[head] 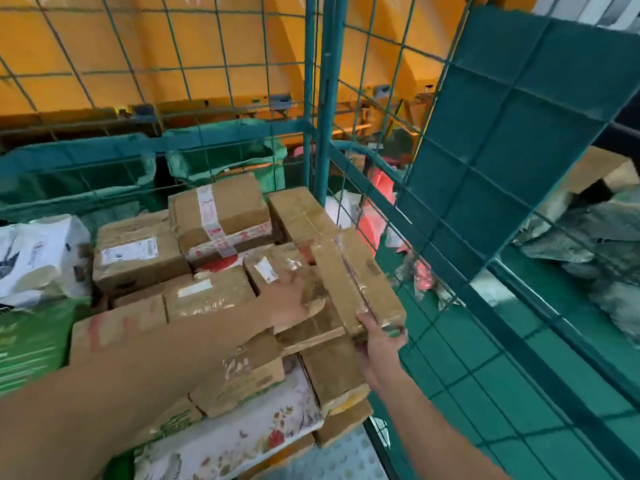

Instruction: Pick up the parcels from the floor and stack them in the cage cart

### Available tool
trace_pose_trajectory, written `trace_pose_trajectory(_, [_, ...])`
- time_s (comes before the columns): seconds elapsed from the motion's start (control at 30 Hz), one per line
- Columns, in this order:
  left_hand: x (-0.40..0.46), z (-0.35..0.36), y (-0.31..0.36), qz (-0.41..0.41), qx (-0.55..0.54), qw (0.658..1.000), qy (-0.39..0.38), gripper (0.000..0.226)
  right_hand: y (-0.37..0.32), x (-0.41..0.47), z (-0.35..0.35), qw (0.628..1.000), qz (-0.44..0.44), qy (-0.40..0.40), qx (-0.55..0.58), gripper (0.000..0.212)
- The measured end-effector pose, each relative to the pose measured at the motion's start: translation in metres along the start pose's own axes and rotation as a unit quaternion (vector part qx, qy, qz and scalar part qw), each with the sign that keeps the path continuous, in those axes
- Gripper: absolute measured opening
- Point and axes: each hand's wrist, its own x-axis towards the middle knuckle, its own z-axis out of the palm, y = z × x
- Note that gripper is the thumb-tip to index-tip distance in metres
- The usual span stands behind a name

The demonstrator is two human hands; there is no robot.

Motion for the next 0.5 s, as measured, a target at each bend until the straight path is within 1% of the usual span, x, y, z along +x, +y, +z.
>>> trace_pose_trajectory(0.1, [0.014,0.007,0.007,0.001,0.049,0.999,-0.009,0.081,-0.009,0.006,0.005,1.0,-0.009,0.001,-0.022,0.152])
trace_pose_trajectory(0.17, [0.03,0.014,0.006,-0.003,0.086,0.996,-0.031,0.082,-0.008,0.023,0.005,0.999,-0.001,-0.001,-0.036,0.153])
trace_pose_trajectory(0.23, [0.035,0.017,0.006,0.003,0.11,0.993,-0.029,0.083,-0.005,0.041,0.004,0.999,0.02,0.0,-0.046,0.158])
trace_pose_trajectory(0.27, [0.039,0.019,0.004,0.001,0.112,0.993,-0.027,0.083,-0.007,0.045,0.004,0.998,0.036,-0.006,-0.055,0.158])
trace_pose_trajectory(0.3, [0.042,0.019,0.003,-0.002,0.112,0.993,-0.034,0.082,-0.009,0.05,0.005,0.997,0.046,-0.018,-0.06,0.153])
trace_pose_trajectory(0.43, [0.049,0.023,-0.011,-0.005,0.102,0.994,-0.042,0.08,-0.021,0.052,0.011,0.991,0.074,-0.056,-0.095,0.115])
trace_pose_trajectory(0.5, [0.051,0.022,-0.015,-0.006,0.109,0.993,-0.042,0.079,-0.025,0.055,0.017,0.984,0.081,-0.094,-0.124,0.08])
